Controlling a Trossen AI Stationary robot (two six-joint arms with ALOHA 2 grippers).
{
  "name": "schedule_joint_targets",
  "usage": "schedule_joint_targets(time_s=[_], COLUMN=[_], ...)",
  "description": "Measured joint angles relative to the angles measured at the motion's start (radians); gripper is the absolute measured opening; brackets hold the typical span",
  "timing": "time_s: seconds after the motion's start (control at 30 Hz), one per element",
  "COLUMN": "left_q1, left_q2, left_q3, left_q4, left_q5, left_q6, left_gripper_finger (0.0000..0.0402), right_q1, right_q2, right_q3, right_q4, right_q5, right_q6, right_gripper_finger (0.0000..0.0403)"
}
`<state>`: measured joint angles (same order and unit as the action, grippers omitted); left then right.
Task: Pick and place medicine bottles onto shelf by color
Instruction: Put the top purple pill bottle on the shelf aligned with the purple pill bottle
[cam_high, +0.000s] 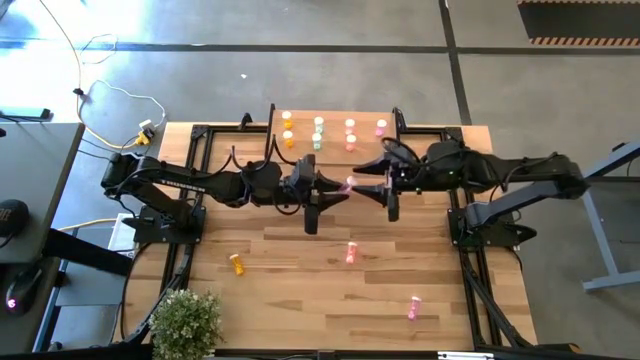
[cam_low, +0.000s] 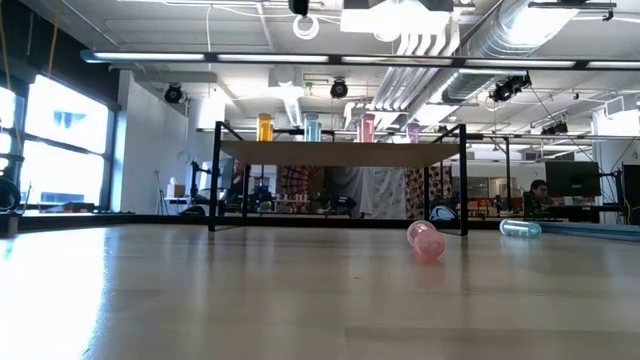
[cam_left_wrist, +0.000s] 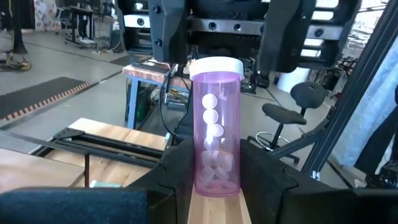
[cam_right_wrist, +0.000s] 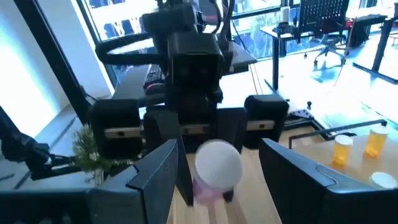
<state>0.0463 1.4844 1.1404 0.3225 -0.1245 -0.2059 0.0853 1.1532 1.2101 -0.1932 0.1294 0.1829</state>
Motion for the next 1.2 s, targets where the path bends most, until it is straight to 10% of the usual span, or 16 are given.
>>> schedule_joint_targets(time_s=[1.2], left_q1=[-0.001], left_q2=[0.000], left_q3=[0.000], left_q4=[0.002], left_q5=[-0.071], left_q6=[0.030], left_gripper_finger=[0.0120], right_q1=[-0.001], right_q2=[0.037], right_q3=[0.000], right_q4=[-0.005], right_q5=[0.010], right_q6=[0.079], right_gripper_finger=[0.0105])
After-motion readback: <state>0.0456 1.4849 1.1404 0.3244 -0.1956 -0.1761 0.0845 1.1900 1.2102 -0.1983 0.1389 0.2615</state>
